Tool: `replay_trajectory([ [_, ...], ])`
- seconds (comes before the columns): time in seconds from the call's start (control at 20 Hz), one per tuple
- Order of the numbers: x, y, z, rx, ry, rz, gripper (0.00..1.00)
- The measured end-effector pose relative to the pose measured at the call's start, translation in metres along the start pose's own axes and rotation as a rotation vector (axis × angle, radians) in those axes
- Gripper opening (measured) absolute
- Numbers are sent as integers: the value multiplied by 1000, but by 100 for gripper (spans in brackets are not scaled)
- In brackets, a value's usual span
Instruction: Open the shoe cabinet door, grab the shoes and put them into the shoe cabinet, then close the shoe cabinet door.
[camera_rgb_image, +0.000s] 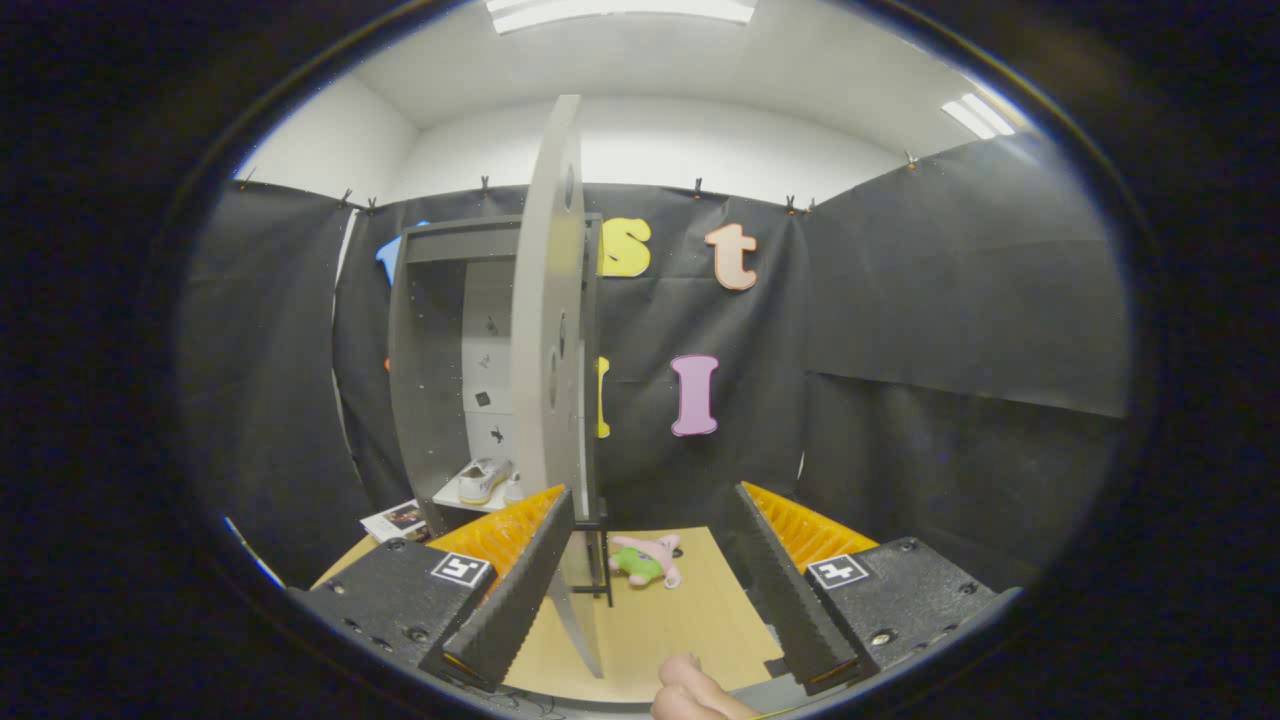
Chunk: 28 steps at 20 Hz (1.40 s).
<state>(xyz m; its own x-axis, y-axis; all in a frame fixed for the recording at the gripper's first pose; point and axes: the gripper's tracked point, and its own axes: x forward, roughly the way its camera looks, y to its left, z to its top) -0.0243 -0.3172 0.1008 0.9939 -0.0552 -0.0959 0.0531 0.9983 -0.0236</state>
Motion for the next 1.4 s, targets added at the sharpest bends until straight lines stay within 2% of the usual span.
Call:
replay_trajectory([
  [0.2, 37, -17, -27, 6, 46, 41, 100],
  [0.4, 62, -32, -44, 50, 105, 116, 100],
  [0.55, 74, -14, -56, 29, 123, 209, 100],
  [0.7, 80, 1, -64, 25, 106, 234, 94],
  [0.9, 75, 19, -78, 49, 131, 284, 94],
  [1.15, 71, 55, -78, 71, 128, 329, 93],
  [1.4, 80, 86, -88, 43, 134, 301, 94],
])
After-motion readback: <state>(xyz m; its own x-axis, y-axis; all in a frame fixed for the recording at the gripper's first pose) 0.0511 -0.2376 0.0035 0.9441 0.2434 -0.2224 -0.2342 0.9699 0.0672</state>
